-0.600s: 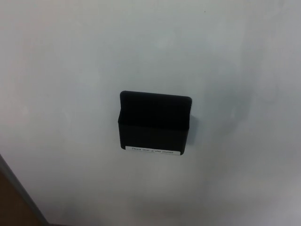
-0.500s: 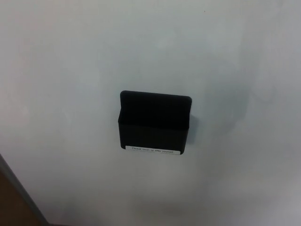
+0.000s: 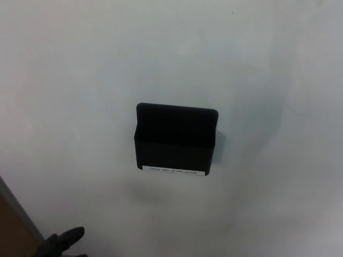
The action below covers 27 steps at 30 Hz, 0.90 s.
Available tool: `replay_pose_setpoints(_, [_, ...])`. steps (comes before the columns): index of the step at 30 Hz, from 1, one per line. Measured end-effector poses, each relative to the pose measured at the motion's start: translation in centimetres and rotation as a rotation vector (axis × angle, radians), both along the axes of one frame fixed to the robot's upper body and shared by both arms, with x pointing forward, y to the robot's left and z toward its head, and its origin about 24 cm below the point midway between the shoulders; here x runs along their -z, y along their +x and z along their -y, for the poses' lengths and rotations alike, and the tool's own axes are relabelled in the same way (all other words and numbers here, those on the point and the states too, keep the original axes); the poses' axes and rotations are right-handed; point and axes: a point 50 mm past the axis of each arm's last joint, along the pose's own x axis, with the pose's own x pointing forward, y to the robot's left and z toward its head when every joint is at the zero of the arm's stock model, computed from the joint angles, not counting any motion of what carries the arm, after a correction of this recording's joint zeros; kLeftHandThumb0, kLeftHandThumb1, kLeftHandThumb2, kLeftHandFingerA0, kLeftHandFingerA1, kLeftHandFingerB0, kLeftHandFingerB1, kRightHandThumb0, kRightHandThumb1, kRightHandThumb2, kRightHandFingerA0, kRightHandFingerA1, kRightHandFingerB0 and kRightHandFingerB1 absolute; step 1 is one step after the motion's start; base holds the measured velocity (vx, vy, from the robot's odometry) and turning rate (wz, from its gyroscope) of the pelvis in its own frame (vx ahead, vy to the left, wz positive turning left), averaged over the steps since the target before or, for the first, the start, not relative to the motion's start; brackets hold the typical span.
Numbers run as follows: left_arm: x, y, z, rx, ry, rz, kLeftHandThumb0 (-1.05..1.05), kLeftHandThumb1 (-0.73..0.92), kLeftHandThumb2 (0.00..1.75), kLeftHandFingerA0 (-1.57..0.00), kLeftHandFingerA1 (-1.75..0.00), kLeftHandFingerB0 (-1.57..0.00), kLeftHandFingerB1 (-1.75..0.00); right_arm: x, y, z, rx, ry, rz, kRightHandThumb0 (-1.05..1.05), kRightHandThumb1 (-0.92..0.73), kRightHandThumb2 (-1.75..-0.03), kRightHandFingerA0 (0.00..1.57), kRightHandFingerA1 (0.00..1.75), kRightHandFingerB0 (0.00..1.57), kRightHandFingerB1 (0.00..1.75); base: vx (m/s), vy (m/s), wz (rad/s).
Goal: A magnetic marker holder is on the left hand side of the white board, the robot put the index and middle finger into the opening of the container and pull off the magnetic holder and hand it to a human on the left hand side.
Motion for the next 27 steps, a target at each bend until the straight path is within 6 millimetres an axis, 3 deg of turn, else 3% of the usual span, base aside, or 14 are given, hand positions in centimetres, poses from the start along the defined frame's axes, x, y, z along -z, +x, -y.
replay_pose_setpoints(7, [-5.8, 1.9, -0.3, 0.125, 0.100, 0.221, -0.81, 0.47, 0.83, -0.31, -0.45, -0.21, -0.39, -0.1, 0.0, 0.0, 0.000, 0.001, 0.021, -0.65, -0.81, -0.65, 0.57, 0.46, 0.42, 0.35, 0.00, 0.000, 0.00])
replay_pose_setpoints(8, [-7.0, 2.1, -0.2, 0.150, 0.118, 0.264, -0.81, 0.58, 0.59, -0.41, -0.35, -0.28, -0.30, -0.1, 0.0, 0.0, 0.002, 0.001, 0.024, -0.65, -0.65, -1.01, 0.50, 0.60, 0.35, 0.51, 0.00, 0.000, 0.00])
replay_pose_setpoints(10, [-9.1, 2.5, 0.0, 0.197, 0.154, 0.335, -0.81, 0.58, 0.59, -0.41, -0.35, -0.28, -0.30, -0.1, 0.0, 0.1, 0.004, 0.003, 0.031, -0.65, -0.65, -1.01, 0.50, 0.60, 0.35, 0.51, 0.00, 0.000, 0.00])
replay_pose_setpoints(11, [-9.6, 2.6, 0.2, 0.211, 0.163, 0.355, -0.81, 0.60, 0.59, -0.41, -0.34, -0.27, -0.30, -0.1, 0.1, 0.1, 0.005, 0.003, 0.032, -0.64, -0.82, -0.66, 0.57, 0.48, 0.42, 0.36, 0.00, 0.000, 0.00])
replay_pose_setpoints(12, [-10.6, 2.7, 0.3, 0.235, 0.180, 0.386, -0.81, 0.60, 0.59, -0.41, -0.34, -0.27, -0.30, -0.2, 0.1, 0.1, 0.007, 0.004, 0.035, -0.64, -0.82, -0.66, 0.57, 0.48, 0.42, 0.36, 0.00, 0.000, 0.00])
replay_pose_setpoints(13, [-12.0, 2.9, 0.7, 0.273, 0.207, 0.434, -0.81, 0.48, 0.84, -0.32, -0.45, -0.19, -0.39, -0.2, 0.1, 0.2, 0.012, 0.005, 0.040, -0.64, -0.65, -1.01, 0.49, 0.60, 0.35, 0.51, 0.00, 0.000, 0.00])
replay_pose_setpoints(14, [-12.7, 2.9, 0.8, 0.291, 0.220, 0.454, -0.81, 0.48, 0.84, -0.32, -0.45, -0.19, -0.39, -0.2, 0.1, 0.2, 0.014, 0.005, 0.041, -0.64, -0.65, -1.01, 0.49, 0.60, 0.35, 0.51, 0.00, 0.000, 0.00])
replay_pose_setpoints(15, [-13.9, 3.1, 1.2, 0.327, 0.244, 0.493, -0.83, 0.49, 0.85, -0.30, -0.44, -0.17, -0.38, -0.2, 0.1, 0.3, 0.019, 0.006, 0.043, -0.65, -0.81, -0.65, 0.56, 0.47, 0.42, 0.35, 0.00, 0.000, 0.00])
replay_pose_setpoints(16, [-14.4, 3.1, 1.4, 0.342, 0.254, 0.510, -0.83, 0.49, 0.85, -0.30, -0.44, -0.17, -0.38, -0.2, 0.1, 0.3, 0.021, 0.007, 0.044, -0.65, -0.81, -0.65, 0.56, 0.47, 0.42, 0.35, 0.00, 0.000, 0.00])
replay_pose_setpoints(17, [-15.6, 3.3, 1.9, 0.381, 0.277, 0.549, -0.86, 0.50, 0.87, -0.26, -0.44, -0.12, -0.37, -0.2, 0.1, 0.4, 0.024, 0.009, 0.047, -0.65, -0.64, -1.00, 0.48, 0.60, 0.34, 0.51, 0.00, 0.000, 0.00])
replay_pose_setpoints(19, [-17.8, 3.8, 2.9, 0.455, 0.309, 0.618, -0.87, 0.51, 0.88, -0.24, -0.43, -0.11, -0.36, -0.2, 0.1, 0.5, 0.033, 0.016, 0.053, -0.64, -0.65, -1.00, 0.48, 0.60, 0.33, 0.50, 0.00, 0.000, 0.00])
replay_pose_setpoints(20, [-18.2, 3.9, 3.2, 0.472, 0.313, 0.629, -0.89, 0.52, 0.89, -0.20, -0.42, -0.08, -0.35, -0.2, 0.1, 0.6, 0.035, 0.018, 0.054, -0.63, -0.82, -0.65, 0.55, 0.47, 0.41, 0.35, 0.00, 0.000, 0.00])
replay_pose_setpoints(22, [-19.4, 4.3, 4.1, 0.530, 0.327, 0.661, -1.04, 0.62, 0.95, -0.26, -0.43, -0.07, -0.22, -0.2, 0.1, 0.7, 0.045, 0.022, 0.057, -0.64, -0.81, -0.66, 0.57, 0.48, 0.41, 0.36, 0.00, 0.000, 0.00])
replay_pose_setpoints(27, [-20.9, 5.7, 5.6, 0.645, 0.361, 0.666, -0.98, 0.57, 0.96, -0.35, -0.46, -0.05, -0.22, -0.1, -0.1, 0.9, 0.053, 0.024, 0.061, -0.62, -0.80, -0.65, 0.59, 0.49, 0.43, 0.36, 0.00, 0.000, 0.00])
